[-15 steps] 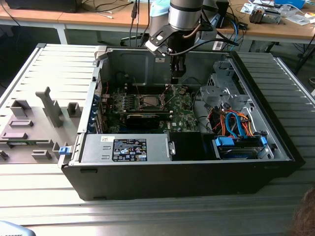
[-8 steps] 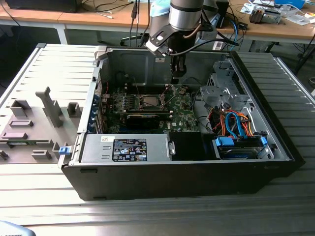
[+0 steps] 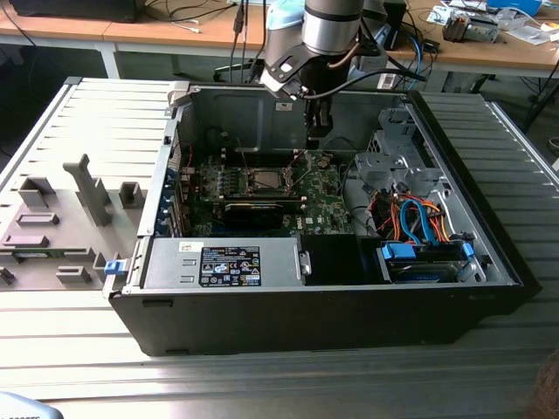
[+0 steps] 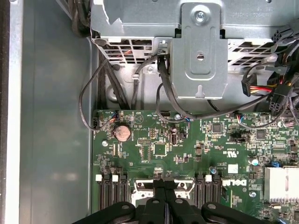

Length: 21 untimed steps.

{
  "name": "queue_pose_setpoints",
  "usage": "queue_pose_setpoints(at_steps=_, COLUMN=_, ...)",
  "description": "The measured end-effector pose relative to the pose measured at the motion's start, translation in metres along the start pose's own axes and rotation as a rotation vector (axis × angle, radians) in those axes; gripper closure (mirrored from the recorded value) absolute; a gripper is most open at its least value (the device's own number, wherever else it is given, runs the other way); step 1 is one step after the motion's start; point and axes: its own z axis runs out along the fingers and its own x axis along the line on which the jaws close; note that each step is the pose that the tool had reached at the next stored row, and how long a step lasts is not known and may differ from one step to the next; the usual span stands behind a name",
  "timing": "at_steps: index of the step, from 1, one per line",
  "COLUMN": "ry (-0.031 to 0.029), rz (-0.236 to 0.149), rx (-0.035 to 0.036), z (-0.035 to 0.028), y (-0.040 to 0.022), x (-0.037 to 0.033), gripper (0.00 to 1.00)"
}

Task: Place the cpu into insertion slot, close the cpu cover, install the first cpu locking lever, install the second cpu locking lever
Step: 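Close the cpu cover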

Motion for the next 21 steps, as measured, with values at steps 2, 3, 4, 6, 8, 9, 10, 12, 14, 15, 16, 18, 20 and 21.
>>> queue_pose_setpoints(at_steps=2, ry=0.0, rz=0.0, rx=0.0, z=0.0001, y=0.0007, x=0.0, gripper=0.89)
queue_pose_setpoints(at_steps=3, ry=0.0, rz=0.0, rx=0.0, z=0.0001, y=0.001, x=0.0, gripper=0.89)
queue_pose_setpoints(at_steps=4, ry=0.0001, rz=0.0, rx=0.0, z=0.0002, y=0.0014, x=0.0, gripper=0.89)
queue_pose_setpoints(at_steps=6, ry=0.0, rz=0.0, rx=0.0, z=0.0003, y=0.0022, x=0.0, gripper=0.89)
queue_pose_setpoints(at_steps=8, ry=0.0001, rz=0.0, rx=0.0, z=0.0004, y=0.0029, x=0.0, gripper=0.89)
queue_pose_setpoints(at_steps=9, ry=0.0001, rz=0.0, rx=0.0, z=0.0004, y=0.0032, x=0.0, gripper=0.89)
queue_pose_setpoints(at_steps=10, ry=0.0001, rz=0.0, rx=0.0, z=0.0004, y=0.0037, x=-0.0001, gripper=0.89)
queue_pose_setpoints(at_steps=12, ry=0.0001, rz=0.0, rx=0.0, z=0.0005, y=0.0045, x=-0.0001, gripper=0.89)
queue_pose_setpoints(at_steps=14, ry=0.0001, rz=0.0, rx=0.0, z=0.0006, y=0.0052, x=-0.0001, gripper=0.89)
queue_pose_setpoints(at_steps=15, ry=0.0001, rz=0.0, rx=0.0, z=0.0006, y=0.0055, x=-0.0001, gripper=0.89)
queue_pose_setpoints(at_steps=16, ry=0.0001, rz=0.0, rx=0.0, z=0.0006, y=0.0059, x=-0.0001, gripper=0.89)
queue_pose_setpoints(at_steps=18, ry=0.0001, rz=0.0, rx=0.0, z=0.0007, y=0.0067, x=-0.0001, gripper=0.89)
queue_pose_setpoints(at_steps=20, ry=0.0001, rz=0.0, rx=0.0, z=0.0008, y=0.0079, x=-0.0001, gripper=0.89)
queue_pose_setpoints(at_steps=21, ry=0.0001, rz=0.0, rx=0.0, z=0.0008, y=0.0086, x=-0.0001, gripper=0.89)
